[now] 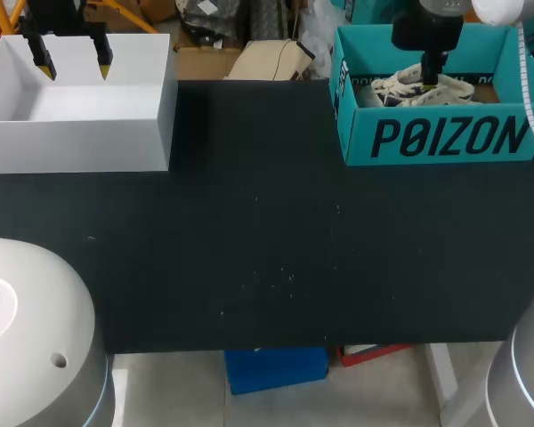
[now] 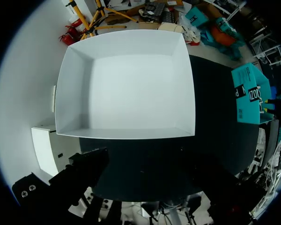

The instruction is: Take the shoe out of the shoebox, open the shoe tongue, remove and reinsert the insole, then place the shoe into the shoebox

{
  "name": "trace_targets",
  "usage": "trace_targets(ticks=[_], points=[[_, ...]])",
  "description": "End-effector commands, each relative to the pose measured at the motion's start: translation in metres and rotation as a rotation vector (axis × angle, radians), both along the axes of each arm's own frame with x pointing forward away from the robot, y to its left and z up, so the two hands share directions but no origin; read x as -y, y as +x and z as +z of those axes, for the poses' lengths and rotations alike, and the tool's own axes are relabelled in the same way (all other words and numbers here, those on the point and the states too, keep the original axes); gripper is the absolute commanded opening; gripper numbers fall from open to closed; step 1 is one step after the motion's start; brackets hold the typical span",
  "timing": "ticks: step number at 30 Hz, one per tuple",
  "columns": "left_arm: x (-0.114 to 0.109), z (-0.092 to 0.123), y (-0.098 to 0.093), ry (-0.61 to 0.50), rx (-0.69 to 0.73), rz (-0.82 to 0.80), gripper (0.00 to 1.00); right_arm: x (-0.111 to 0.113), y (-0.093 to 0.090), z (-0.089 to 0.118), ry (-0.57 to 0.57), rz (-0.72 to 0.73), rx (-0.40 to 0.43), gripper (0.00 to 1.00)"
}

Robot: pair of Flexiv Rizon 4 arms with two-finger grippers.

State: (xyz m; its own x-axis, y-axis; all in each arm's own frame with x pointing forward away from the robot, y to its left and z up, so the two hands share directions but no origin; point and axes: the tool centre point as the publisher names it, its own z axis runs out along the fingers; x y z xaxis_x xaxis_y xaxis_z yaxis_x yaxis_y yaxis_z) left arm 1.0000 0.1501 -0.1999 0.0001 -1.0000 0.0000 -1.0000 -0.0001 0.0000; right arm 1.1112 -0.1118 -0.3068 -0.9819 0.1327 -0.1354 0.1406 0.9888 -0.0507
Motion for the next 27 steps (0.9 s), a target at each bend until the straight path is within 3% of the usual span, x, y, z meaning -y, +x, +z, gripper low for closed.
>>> trace_targets(ticks=[1, 19, 27], points=[[0.0, 0.0, 0.0, 0.0, 0.0, 0.0, 1.0, 0.003, 0.008, -0.016, 0.006, 0.005, -0.011, 0.35], [0.0, 0.0, 0.0, 0.0, 0.0, 0.0, 1.0, 0.031, 0.032, -0.051, -0.022, 0.043, -0.031, 0.33], [0.0, 0.0, 0.0, 0.0, 0.0, 0.0, 1.0, 0.047, 0.032, -0.068, -0.039, 0.033, -0.052, 0.3]])
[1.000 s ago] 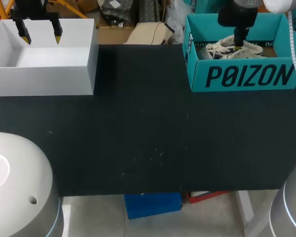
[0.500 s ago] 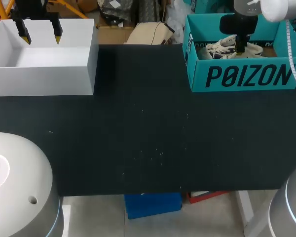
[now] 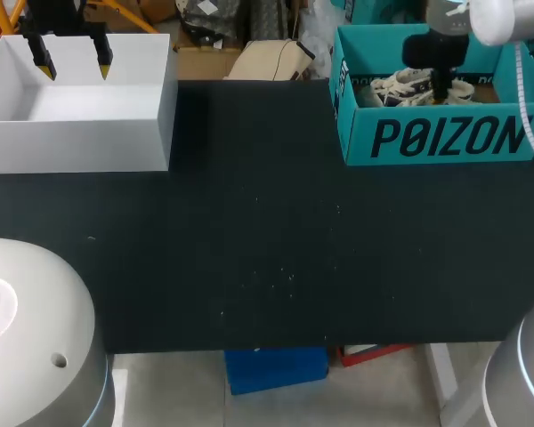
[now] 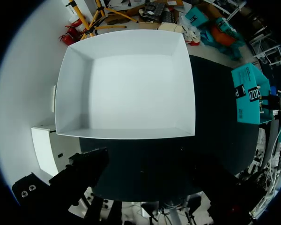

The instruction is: Take the shoe out of the shoebox, open the shoe tongue, remove and reinsert the insole, then place the shoe into the shoebox

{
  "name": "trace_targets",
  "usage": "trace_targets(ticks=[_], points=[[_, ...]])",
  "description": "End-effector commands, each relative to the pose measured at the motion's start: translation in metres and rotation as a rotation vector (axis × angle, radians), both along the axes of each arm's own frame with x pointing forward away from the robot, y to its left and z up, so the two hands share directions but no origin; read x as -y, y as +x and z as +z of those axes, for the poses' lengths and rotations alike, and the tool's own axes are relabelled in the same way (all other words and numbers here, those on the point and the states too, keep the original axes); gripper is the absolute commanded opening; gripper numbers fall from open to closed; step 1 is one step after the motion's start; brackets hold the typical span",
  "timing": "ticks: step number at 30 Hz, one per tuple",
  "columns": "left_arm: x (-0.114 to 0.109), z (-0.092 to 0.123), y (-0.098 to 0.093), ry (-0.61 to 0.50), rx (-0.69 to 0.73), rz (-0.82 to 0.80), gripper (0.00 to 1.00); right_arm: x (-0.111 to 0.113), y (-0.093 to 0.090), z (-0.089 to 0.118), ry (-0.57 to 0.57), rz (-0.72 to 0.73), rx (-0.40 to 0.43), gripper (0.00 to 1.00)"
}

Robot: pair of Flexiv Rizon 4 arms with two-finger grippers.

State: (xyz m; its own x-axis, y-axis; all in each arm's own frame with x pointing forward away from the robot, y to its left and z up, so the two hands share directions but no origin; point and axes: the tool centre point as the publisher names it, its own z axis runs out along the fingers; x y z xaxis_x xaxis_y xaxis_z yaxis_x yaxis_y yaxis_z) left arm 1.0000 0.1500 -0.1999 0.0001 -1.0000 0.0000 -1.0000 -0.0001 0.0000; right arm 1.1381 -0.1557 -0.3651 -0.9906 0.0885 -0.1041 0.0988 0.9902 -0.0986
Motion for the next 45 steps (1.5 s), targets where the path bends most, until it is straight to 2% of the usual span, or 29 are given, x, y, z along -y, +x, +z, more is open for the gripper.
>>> trace_targets(ticks=[1, 10, 11, 12, 13, 17, 21, 26, 33, 39, 45], points=[[0.0, 0.0, 0.0, 0.0, 0.0, 0.0, 1.0, 0.004, 0.004, -0.013, 0.004, -0.009, -0.019, 0.3], [0.0, 0.0, 0.0, 0.0, 0.0, 0.0, 1.0, 0.009, -0.001, -0.031, 0.02, -0.026, -0.034, 0.26], [0.0, 0.0, 0.0, 0.0, 0.0, 0.0, 1.0, 0.009, -0.002, -0.032, 0.022, -0.026, -0.033, 0.21], [0.0, 0.0, 0.0, 0.0, 0.0, 0.0, 1.0, 0.009, -0.001, -0.034, 0.031, -0.026, -0.029, 0.08], [0.0, 0.0, 0.0, 0.0, 0.0, 0.0, 1.0, 0.008, -0.001, -0.035, 0.032, -0.025, -0.024, 0.0], [0.0, 0.0, 0.0, 0.0, 0.0, 0.0, 1.0, 0.007, 0.0, -0.039, 0.054, -0.007, 0.013, 0.0], [0.0, 0.0, 0.0, 0.0, 0.0, 0.0, 1.0, 0.008, 0.001, -0.029, 0.052, -0.007, 0.012, 0.0], [0.0, 0.0, 0.0, 0.0, 0.0, 0.0, 1.0, 0.013, 0.001, 0.0, 0.036, 0.015, 0.0, 0.0], [0.0, 0.0, 0.0, 0.0, 0.0, 0.0, 1.0, 0.02, 0.006, 0.062, -0.003, 0.026, 0.003, 0.0], [0.0, 0.0, 0.0, 0.0, 0.0, 0.0, 1.0, 0.025, 0.005, 0.127, -0.044, 0.019, 0.058, 0.0], [0.0, 0.0, 0.0, 0.0, 0.0, 0.0, 1.0, 0.026, -0.009, 0.175, -0.059, 0.044, 0.12, 0.0]])
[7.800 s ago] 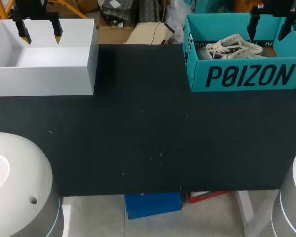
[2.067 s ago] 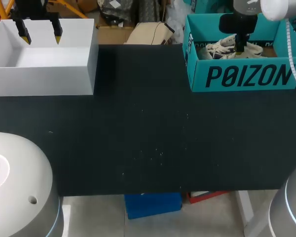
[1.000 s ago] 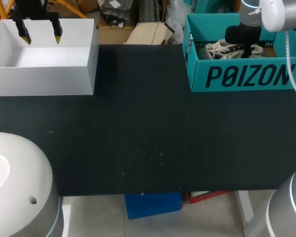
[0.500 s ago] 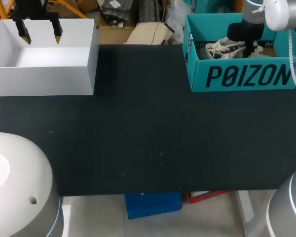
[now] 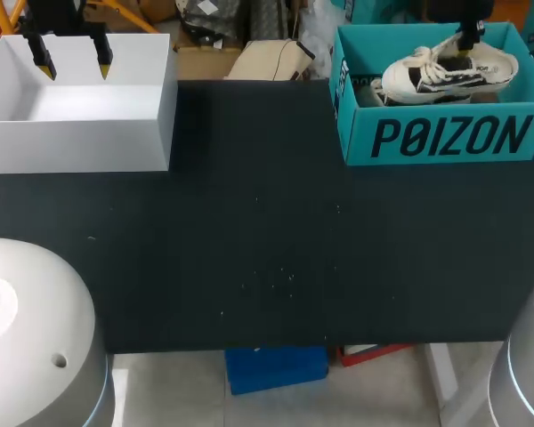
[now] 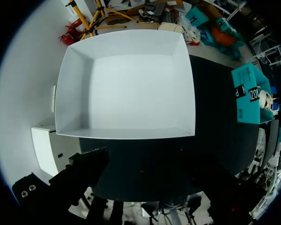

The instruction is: Take the shoe out of the shoebox, open the shoe tongue, remove and reinsert the insole, then place the shoe into the shoebox

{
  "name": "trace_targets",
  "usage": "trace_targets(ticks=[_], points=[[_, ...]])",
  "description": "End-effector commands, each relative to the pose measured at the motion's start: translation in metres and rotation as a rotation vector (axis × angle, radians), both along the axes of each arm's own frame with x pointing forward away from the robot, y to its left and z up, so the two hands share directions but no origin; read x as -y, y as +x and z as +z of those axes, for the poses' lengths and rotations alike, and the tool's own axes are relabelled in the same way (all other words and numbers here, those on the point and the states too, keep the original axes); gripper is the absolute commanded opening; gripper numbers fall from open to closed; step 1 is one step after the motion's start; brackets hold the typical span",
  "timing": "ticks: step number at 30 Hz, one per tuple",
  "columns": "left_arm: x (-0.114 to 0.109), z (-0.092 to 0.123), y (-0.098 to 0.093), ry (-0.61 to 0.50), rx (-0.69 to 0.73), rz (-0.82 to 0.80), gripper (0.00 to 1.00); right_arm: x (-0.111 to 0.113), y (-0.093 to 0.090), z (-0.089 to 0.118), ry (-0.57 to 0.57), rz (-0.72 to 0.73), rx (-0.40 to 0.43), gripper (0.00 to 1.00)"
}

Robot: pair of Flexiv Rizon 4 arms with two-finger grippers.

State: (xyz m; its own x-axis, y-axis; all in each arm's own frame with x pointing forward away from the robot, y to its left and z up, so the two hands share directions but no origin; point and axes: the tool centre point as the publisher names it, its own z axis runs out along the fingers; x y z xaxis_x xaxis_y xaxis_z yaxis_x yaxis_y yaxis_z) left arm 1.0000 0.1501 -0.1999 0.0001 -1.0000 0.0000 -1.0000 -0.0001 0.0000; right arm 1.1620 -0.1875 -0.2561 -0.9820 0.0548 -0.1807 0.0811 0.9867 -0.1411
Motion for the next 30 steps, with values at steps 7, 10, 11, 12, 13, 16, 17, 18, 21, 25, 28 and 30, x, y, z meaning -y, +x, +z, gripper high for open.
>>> trace_targets(ticks=[7, 10, 11, 12, 13, 16, 17, 18, 21, 25, 28, 30], points=[[0.0, 0.0, 0.0, 0.0, 0.0, 0.0, 1.0, -0.029, -0.074, 0.115, -0.01, -0.014, 0.106, 0.0], [0.0, 0.0, 0.0, 0.0, 0.0, 0.0, 1.0, -0.043, -0.093, 0.132, -0.022, -0.03, 0.131, 0.0], [0.0, 0.0, 0.0, 0.0, 0.0, 0.0, 1.0, -0.051, -0.105, 0.139, -0.03, -0.039, 0.14, 0.0], [0.0, 0.0, 0.0, 0.0, 0.0, 0.0, 1.0, -0.057, -0.114, 0.144, -0.033, -0.044, 0.147, 0.0], [0.0, 0.0, 0.0, 0.0, 0.0, 0.0, 1.0, -0.062, -0.122, 0.149, -0.036, -0.051, 0.155, 0.0], [0.0, 0.0, 0.0, 0.0, 0.0, 0.0, 1.0, -0.079, -0.153, 0.166, -0.037, -0.065, 0.178, 0.0], [0.0, 0.0, 0.0, 0.0, 0.0, 0.0, 1.0, -0.084, -0.164, 0.171, -0.037, -0.065, 0.179, 0.0], [0.0, 0.0, 0.0, 0.0, 0.0, 0.0, 1.0, -0.089, -0.174, 0.175, -0.037, -0.065, 0.181, 0.0], [0.0, 0.0, 0.0, 0.0, 0.0, 0.0, 1.0, -0.102, -0.204, 0.179, -0.039, -0.058, 0.189, 0.0], [0.0, 0.0, 0.0, 0.0, 0.0, 0.0, 1.0, -0.123, -0.246, 0.168, -0.034, -0.032, 0.179, 0.0], [0.0, 0.0, 0.0, 0.0, 0.0, 0.0, 1.0, -0.142, -0.279, 0.154, -0.024, 0.005, 0.152, 0.0], [0.0, 0.0, 0.0, 0.0, 0.0, 0.0, 1.0, -0.154, -0.298, 0.143, -0.004, 0.003, 0.13, 0.0]])
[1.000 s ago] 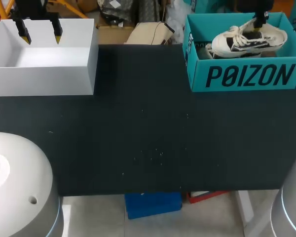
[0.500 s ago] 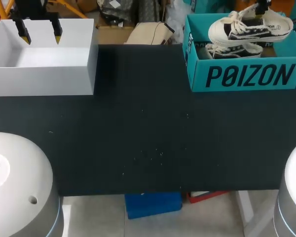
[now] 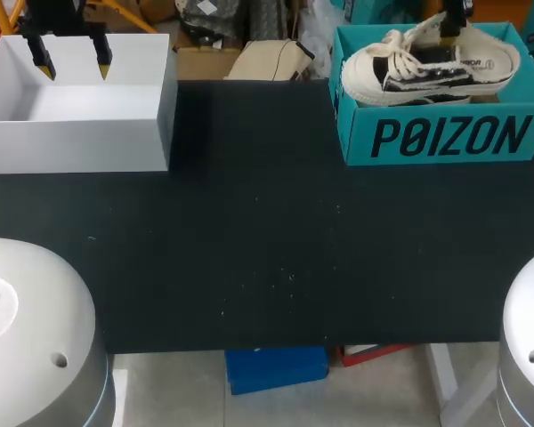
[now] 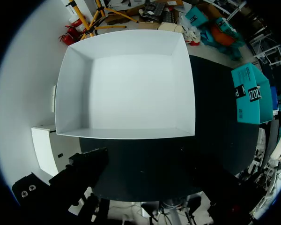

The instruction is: Take the shoe out of the shoebox, open the shoe tongue, remove and reinsert the insole, then place the shoe into the shoebox

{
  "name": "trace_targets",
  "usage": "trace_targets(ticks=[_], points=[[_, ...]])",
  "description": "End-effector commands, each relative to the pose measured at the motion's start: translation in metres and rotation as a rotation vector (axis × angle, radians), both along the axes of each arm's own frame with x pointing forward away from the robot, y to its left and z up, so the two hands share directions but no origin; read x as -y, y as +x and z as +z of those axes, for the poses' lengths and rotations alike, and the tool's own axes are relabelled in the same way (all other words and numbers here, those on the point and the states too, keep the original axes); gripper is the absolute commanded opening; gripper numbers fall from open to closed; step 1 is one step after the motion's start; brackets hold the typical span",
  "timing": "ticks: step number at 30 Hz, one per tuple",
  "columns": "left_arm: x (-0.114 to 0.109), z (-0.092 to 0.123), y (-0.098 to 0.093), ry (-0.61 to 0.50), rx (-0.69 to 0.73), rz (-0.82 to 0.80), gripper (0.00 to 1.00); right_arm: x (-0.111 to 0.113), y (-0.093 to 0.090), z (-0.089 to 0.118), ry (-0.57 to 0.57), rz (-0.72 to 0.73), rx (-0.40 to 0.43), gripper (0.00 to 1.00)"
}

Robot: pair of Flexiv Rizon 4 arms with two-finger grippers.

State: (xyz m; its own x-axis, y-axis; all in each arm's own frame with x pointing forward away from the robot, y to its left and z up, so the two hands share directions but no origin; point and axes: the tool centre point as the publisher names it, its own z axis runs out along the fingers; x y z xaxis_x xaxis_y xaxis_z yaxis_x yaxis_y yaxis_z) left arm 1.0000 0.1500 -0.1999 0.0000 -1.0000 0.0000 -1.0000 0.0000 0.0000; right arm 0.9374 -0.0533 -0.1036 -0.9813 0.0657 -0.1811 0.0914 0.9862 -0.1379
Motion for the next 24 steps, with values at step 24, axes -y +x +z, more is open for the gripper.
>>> trace_targets(ticks=[24], points=[[0.0, 0.0, 0.0, 0.0, 0.0, 0.0, 1.0, -0.212, -0.156, -0.156, 0.056, 0.056, -0.028, 0.0]])
